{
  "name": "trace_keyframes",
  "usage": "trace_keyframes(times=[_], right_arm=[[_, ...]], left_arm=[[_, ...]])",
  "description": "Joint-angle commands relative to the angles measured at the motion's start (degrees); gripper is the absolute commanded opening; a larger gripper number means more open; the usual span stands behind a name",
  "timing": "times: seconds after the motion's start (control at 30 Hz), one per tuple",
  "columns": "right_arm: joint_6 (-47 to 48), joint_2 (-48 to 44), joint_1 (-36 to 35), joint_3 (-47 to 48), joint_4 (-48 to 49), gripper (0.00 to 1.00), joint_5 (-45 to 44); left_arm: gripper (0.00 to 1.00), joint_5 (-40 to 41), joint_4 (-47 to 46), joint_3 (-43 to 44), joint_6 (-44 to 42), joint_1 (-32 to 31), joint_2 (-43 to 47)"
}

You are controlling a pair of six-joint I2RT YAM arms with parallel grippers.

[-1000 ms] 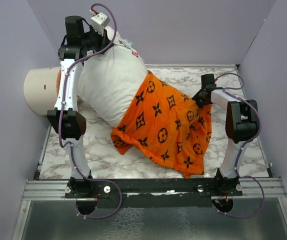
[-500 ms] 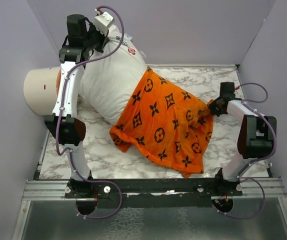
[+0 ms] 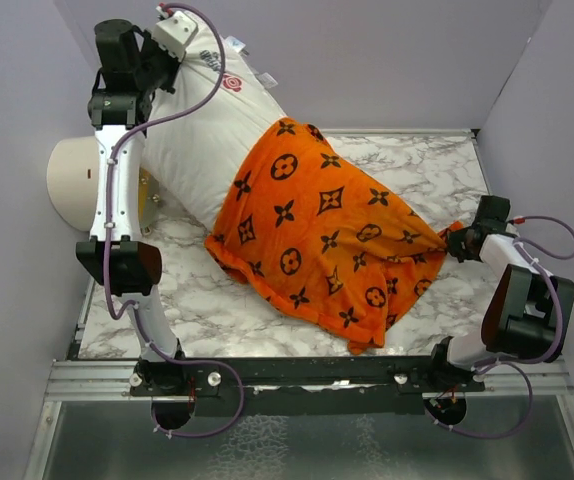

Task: Remove the pillowcase from the pillow
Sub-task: Remove the pillow from the pillowcase.

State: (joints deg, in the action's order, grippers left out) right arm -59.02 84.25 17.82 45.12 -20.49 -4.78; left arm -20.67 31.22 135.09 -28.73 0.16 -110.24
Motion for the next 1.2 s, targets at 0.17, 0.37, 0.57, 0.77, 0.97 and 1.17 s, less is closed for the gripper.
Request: trace_keyframes(times=[0.17, 0.37, 0.57, 0.77, 0.97, 1.17], right_arm=[[-1.93, -1.84, 6.84, -4.77, -2.15, 0.01, -9.06], [-2.26, -1.42, 7.38, -3.19, -3.11, 0.01, -10.50], [-1.53, -0.31, 7.66, -0.62, -4.20, 0.01, -12.99], [-1.01, 1.31, 8.24, 1.43, -4.56, 0.01, -13.71], [0.24, 4.08, 9.21, 5.65, -5.62, 0.01, -15.14], [1.41, 6.08, 9.55, 8.61, -6.26, 0.01, -16.44]], left_arm=[[0.00, 18.16, -37.52, 6.23, -4.94, 20.29, 7.03], [0.00, 20.92, -39.57, 10.03, -4.84, 23.76, 4.30], [0.00, 26.63, -42.67, 15.29, -8.47, 25.71, -0.34], [0.00, 26.75, -45.27, 17.87, -7.29, 30.23, -3.23], [0.00, 25.78, -48.08, 16.51, -4.35, 32.08, -2.56], [0.00, 25.29, -50.22, 17.94, -5.55, 32.52, -3.33]])
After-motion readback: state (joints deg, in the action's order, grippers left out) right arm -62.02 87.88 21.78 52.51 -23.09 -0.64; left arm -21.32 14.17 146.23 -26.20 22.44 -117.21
